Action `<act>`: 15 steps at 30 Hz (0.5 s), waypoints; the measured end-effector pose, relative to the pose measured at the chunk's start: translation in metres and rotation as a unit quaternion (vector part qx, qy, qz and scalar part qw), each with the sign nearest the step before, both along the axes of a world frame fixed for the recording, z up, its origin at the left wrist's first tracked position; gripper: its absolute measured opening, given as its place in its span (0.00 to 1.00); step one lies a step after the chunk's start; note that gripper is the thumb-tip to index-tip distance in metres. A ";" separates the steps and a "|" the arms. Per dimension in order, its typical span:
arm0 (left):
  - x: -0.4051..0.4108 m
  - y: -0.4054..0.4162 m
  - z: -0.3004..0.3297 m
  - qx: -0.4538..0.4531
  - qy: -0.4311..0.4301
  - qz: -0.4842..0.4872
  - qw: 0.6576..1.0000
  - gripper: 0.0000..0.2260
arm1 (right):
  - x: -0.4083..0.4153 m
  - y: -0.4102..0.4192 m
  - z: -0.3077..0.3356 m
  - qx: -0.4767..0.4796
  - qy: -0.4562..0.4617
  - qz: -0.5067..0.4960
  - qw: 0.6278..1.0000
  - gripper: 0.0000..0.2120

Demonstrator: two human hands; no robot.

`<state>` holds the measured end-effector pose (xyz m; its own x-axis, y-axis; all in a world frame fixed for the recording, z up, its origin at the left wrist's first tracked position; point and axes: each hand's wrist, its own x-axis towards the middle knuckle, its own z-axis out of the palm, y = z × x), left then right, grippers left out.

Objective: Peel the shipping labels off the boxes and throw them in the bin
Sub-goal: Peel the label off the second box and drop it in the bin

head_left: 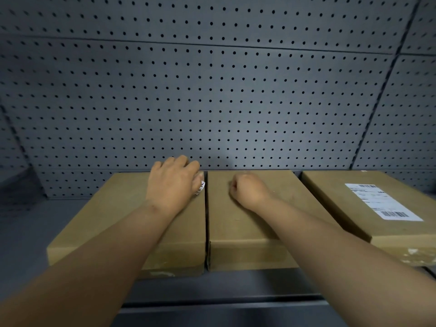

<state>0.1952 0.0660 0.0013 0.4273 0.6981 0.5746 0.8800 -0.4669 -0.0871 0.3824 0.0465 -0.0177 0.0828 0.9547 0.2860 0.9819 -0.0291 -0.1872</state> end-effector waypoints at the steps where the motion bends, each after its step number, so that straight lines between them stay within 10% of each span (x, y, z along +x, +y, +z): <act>1: -0.001 0.000 0.001 0.002 -0.002 -0.001 1.000 0.13 | -0.008 -0.006 -0.001 0.014 0.008 0.024 1.000 0.13; 9: 0.004 0.000 0.012 0.019 -0.003 -0.004 1.000 0.14 | -0.026 -0.078 0.001 0.001 0.035 0.210 0.977 0.04; 15: 0.021 -0.008 0.020 0.038 -0.029 -0.036 0.998 0.13 | 0.033 -0.098 0.007 -0.025 0.009 0.148 0.989 0.03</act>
<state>0.2165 0.0582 0.0214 0.4397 0.6204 0.6494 0.8485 -0.5240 -0.0740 0.4158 -0.0510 -0.0103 -0.1972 0.9510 0.2380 0.9457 0.2485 -0.2095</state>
